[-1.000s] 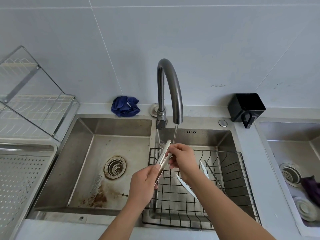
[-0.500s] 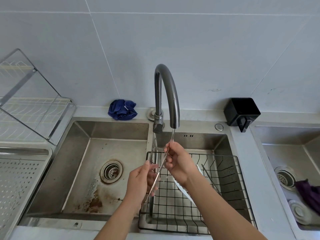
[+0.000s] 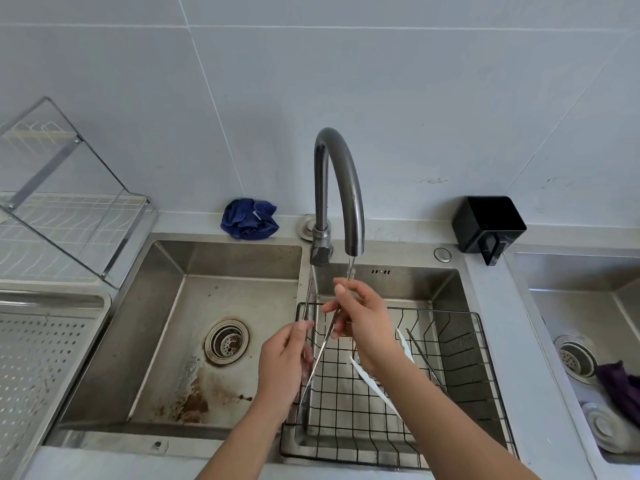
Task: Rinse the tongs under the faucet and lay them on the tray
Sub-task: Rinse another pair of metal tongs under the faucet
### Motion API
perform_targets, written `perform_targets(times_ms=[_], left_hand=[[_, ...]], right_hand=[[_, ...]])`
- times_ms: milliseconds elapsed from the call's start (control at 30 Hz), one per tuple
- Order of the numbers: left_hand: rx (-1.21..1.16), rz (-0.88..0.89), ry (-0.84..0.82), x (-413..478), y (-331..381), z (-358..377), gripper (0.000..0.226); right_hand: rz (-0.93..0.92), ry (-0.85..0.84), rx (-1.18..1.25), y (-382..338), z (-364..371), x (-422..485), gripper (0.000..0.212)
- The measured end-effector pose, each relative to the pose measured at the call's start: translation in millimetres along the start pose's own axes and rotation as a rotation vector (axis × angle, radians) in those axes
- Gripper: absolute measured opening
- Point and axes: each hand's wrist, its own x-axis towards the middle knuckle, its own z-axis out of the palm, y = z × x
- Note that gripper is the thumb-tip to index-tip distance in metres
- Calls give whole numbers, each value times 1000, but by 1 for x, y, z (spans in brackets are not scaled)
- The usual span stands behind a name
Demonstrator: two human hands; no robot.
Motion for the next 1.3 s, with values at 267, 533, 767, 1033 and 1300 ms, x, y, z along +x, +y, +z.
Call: perform_targets(times_ms=[267,533,767,1033,1300], left_hand=[[51,50,46,4,-1,5,26],[200,180,86,-4,-3,14,33],[163,194,77,-12,-2,13,32],[91,144,103,-14,-4,1,29],[-44,32,38,-10,1,4,7]], right_hand=[[15,-24,24,-1,1,-3,23],[2,157,-233,4,-2,3,27],[-27,185,-237,8,0,4,27],[77,-17,-165,5,2,5,17],[134,-9,0,9,3,3,13]])
